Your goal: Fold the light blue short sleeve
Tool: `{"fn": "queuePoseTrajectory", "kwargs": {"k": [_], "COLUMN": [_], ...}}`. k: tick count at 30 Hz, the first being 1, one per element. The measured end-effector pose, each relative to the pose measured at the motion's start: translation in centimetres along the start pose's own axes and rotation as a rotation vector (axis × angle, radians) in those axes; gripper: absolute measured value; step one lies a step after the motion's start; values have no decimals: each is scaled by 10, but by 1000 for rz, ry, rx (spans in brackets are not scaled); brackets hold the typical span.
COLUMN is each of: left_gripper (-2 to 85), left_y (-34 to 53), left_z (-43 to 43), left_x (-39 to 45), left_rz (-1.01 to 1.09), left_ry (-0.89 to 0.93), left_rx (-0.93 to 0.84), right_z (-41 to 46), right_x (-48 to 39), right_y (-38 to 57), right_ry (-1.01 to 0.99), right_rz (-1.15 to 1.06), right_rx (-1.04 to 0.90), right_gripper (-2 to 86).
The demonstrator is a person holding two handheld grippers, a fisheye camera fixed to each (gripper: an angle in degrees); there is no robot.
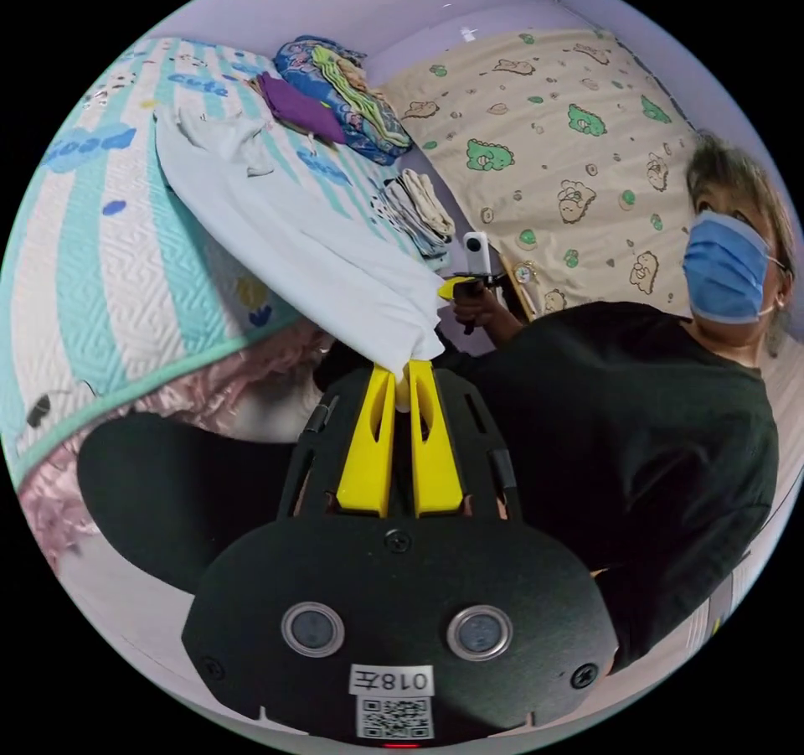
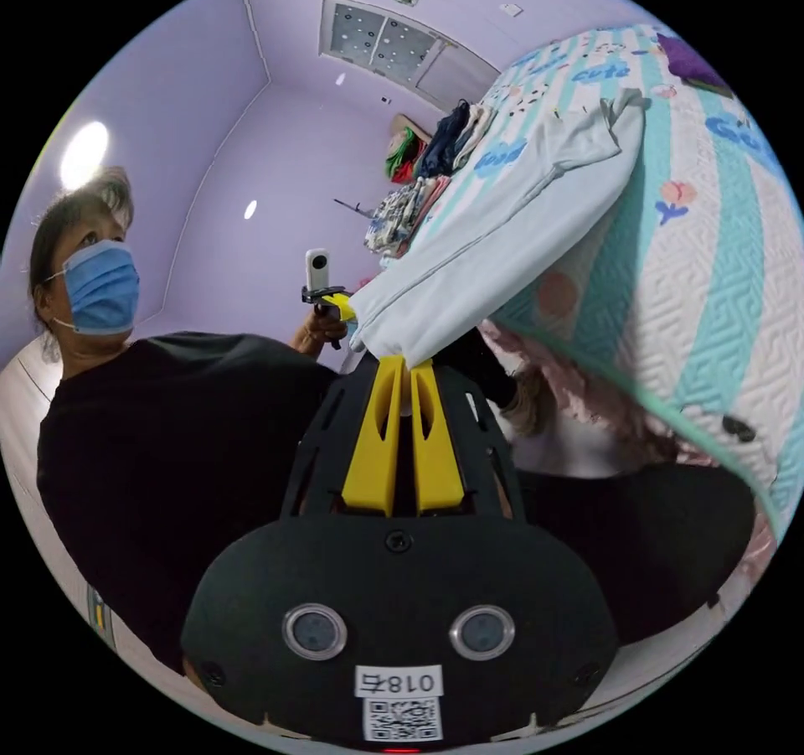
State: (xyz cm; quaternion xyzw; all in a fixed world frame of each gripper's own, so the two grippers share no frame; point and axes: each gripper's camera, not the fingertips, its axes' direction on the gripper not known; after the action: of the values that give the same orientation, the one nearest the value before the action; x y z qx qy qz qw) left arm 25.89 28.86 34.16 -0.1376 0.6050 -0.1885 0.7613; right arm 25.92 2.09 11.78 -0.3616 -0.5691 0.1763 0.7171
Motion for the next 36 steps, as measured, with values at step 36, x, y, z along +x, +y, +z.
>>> {"fn": "queuePoseTrajectory", "kwargs": {"k": [36], "left_gripper": [111], "left_y": [-348], "left_z": [-90], "left_x": [-429], "left_rz": [-383], "left_ry": [324], "left_rx": [676], "right_z": [-106], "right_x": [174], "right_y": [-412], "right_ry": [-330], "right_rz": [276], "right_rx": [439], "right_gripper": [114]}}
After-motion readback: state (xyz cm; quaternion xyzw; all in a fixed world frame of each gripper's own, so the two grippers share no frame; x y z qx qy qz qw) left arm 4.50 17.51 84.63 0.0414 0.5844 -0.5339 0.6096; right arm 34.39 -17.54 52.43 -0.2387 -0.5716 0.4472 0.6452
